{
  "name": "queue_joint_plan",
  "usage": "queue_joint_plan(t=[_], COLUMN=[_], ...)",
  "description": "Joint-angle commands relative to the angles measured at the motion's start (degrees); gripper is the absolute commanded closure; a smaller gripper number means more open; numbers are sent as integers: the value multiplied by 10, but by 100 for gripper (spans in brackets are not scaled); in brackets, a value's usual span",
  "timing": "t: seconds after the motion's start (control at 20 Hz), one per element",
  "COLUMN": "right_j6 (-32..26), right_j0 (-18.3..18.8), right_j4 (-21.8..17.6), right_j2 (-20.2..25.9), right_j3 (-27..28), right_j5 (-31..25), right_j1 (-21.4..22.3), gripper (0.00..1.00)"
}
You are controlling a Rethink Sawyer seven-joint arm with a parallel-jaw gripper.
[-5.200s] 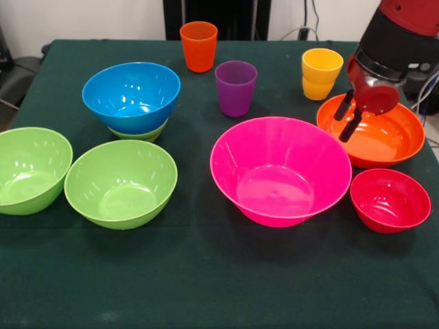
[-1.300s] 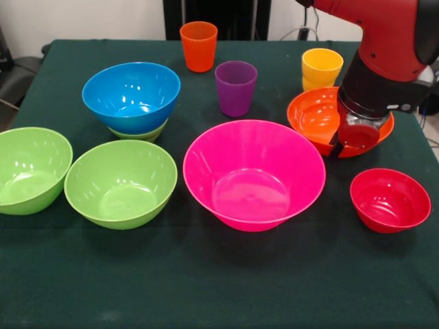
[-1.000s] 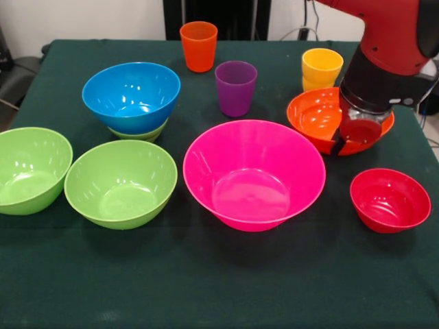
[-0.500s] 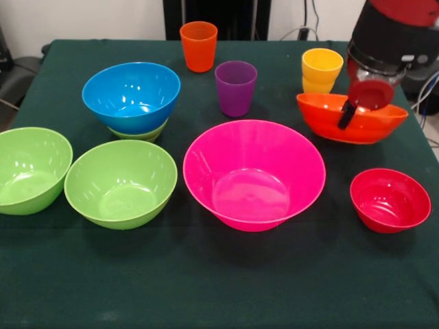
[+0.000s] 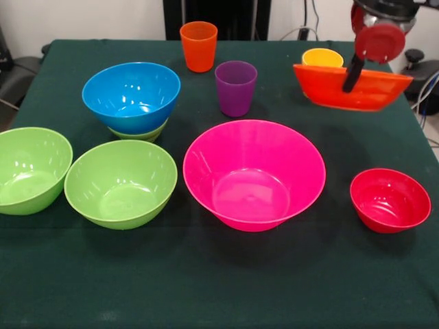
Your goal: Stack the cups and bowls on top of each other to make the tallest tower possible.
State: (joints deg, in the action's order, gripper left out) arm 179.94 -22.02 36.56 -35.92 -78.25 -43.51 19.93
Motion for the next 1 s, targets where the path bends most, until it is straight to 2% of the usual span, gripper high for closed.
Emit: queue_joint_plan(t=[0.05,0.25,0.7,1.0], right_j6=[-83,-89,-96,-171], right_j0=[14,21,36,57], right_j4=[-58,-77,-120,-179], right_j2=[92,98,112,140], right_j3=[-41,-33,-17,-21], right_j5=[-65,-76,-60,0], right_j1=[58,69,69,69], gripper=[100,100,100,100])
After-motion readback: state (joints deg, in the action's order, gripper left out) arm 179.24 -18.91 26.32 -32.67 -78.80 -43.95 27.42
